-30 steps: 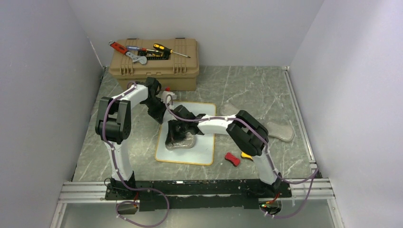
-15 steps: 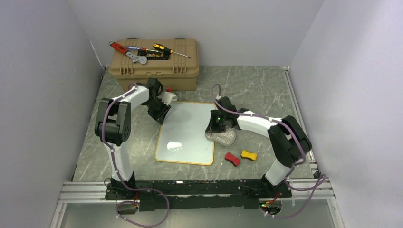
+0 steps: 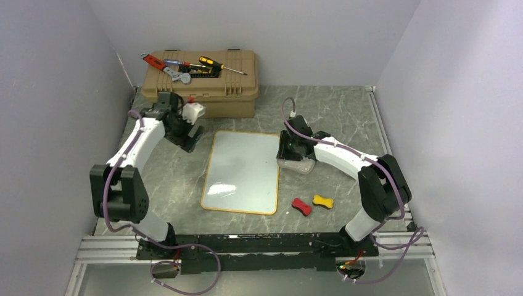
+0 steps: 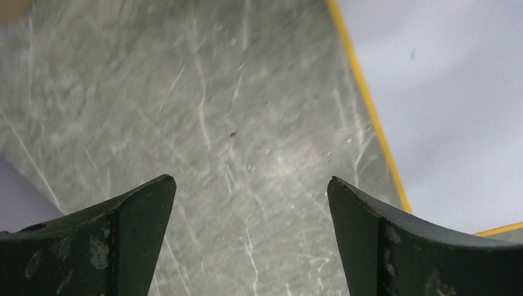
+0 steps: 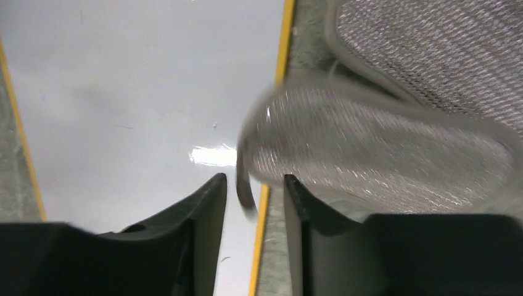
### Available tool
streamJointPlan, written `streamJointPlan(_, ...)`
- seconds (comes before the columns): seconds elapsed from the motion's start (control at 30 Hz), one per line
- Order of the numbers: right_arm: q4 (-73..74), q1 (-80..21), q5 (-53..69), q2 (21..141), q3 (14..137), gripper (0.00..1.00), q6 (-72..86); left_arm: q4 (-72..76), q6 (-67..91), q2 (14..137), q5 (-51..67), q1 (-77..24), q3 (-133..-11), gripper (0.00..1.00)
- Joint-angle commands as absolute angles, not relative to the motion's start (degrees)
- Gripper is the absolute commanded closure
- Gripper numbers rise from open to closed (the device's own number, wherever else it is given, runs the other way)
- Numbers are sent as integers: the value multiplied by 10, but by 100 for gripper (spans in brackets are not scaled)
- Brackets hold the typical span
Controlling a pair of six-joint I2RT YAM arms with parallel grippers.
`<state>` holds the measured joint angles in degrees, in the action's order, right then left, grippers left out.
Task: Erase the whiteboard
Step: Place the whiteboard eraser at the center of the board.
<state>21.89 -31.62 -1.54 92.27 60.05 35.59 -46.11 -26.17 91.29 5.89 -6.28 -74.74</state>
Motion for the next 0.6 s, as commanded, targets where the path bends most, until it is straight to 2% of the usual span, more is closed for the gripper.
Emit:
streamJointPlan(0.0,239,-312,-45,906,613,37,333,-463,-257,883,96,20,-704,1)
streamJointPlan(0.03,242,-311,-48,898,612,17,335,-464,-256,884,118,35,-702,1)
streamJointPlan(0.07,244,-311,-53,890,609,3,335,-466,-253,887,132,42,-704,0)
streamJointPlan(0.23,254,-301,-98,813,587,0,335,-412,-215,877,131,50,-680,1)
streamJointPlan(0.37,253,-276,-261,733,560,0,342,-308,-192,823,129,50,-617,1)
streamJointPlan(0.43,189,-271,-432,700,503,0,323,-237,-190,794,155,50,-566,0)
streamJointPlan(0.5,34,-260,-493,676,424,0,244,-163,-176,772,174,51,-514,1)
streamJointPlan(0.57,-48,-237,-526,669,382,0,180,-70,-138,761,184,57,-456,0)
